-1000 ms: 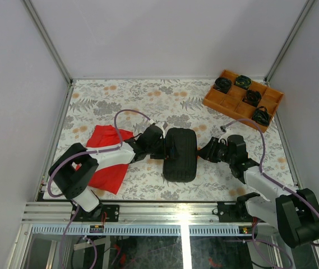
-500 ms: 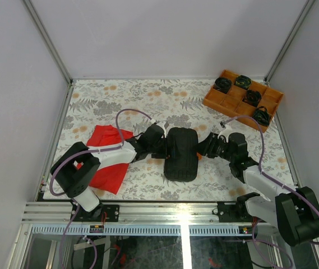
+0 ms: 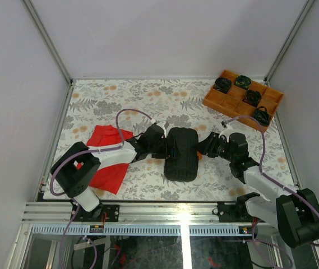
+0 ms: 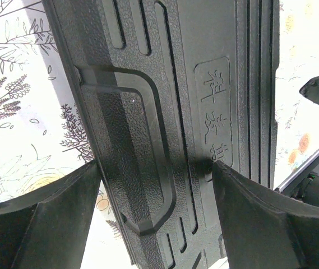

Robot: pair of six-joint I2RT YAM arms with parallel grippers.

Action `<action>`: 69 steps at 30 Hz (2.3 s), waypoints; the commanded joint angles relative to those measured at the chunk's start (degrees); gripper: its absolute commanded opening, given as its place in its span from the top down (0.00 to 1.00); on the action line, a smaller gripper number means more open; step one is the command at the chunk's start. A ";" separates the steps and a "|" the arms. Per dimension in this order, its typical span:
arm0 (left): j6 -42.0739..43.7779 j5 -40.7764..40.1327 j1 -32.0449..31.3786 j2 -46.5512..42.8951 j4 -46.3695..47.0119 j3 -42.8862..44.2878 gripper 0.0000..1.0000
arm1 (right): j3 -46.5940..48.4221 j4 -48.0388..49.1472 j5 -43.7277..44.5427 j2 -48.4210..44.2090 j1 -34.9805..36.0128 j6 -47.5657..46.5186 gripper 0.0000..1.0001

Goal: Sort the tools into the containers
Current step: Close the storage box at the center of the board.

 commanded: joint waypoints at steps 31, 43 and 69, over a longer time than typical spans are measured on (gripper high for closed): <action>4.02 -3.92 -1.35 5.77 -11.14 -3.60 0.25 | 9.86 -26.15 15.66 6.17 3.10 -9.06 0.81; 4.20 -3.82 -1.31 5.65 -11.19 -3.64 0.25 | 11.48 -25.49 18.39 11.79 7.55 -8.85 0.81; 4.27 -14.05 -1.22 -9.52 -14.68 -1.42 0.20 | 20.89 -43.76 39.19 -7.66 8.18 -12.28 0.34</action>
